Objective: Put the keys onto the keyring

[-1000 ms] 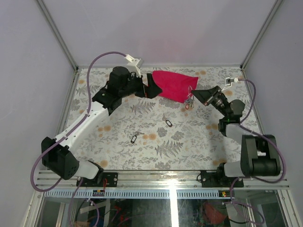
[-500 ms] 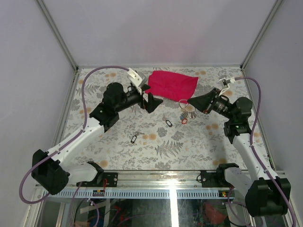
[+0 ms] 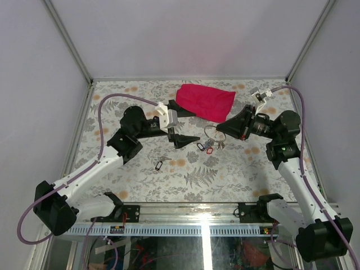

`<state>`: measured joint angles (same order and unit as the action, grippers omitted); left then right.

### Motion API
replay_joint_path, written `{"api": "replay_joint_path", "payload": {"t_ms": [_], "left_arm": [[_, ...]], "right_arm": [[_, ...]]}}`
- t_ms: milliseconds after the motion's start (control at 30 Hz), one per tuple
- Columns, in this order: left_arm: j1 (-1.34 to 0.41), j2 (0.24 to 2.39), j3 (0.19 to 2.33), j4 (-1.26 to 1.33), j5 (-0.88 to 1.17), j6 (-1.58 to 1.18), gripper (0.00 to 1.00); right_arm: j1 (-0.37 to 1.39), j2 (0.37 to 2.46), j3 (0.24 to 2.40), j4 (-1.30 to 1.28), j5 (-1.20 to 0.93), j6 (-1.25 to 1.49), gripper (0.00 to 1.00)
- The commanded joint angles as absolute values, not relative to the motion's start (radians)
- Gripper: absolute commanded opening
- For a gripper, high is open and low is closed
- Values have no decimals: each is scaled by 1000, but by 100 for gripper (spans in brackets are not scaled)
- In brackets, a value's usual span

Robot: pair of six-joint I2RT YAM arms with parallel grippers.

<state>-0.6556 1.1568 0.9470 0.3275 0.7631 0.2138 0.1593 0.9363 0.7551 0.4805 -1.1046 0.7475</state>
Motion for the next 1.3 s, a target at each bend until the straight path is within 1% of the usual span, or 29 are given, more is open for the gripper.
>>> {"api": "replay_joint_path", "payload": {"t_ms": [0,367,467,533,733,833,867,933,1000,1133,1200,1267], "left_arm": [[-668,1177,950,403,820,258,80],[-696,1253,1029,377,813,285,67],[-703,1264,1041,368,824,295,60],[-706,1269,1051,357,825,303,52],[-707,1264,1058,326,848,327,21],[-706,1252,1052,305,843,350,2],[-706,1247,1050,296,837,358,0],[-707,1236,1040,288,821,368,0],[-706,1221,1025,289,802,374,0],[-706,1198,1005,297,772,373,0],[-707,1194,999,296,759,376,0],[-706,1188,995,296,748,377,0]], "right_arm": [[198,915,821,491,-1145,741,0],[289,941,856,486,-1140,726,0],[306,948,859,488,-1135,724,0],[316,956,861,487,-1135,721,0],[332,970,863,481,-1115,710,0],[333,976,866,477,-1103,707,0],[332,976,866,475,-1098,705,1],[332,974,871,457,-1090,689,5],[332,971,880,430,-1084,672,11],[333,961,886,390,-1074,642,16],[333,957,887,369,-1069,630,21],[332,953,891,346,-1067,613,23]]}}
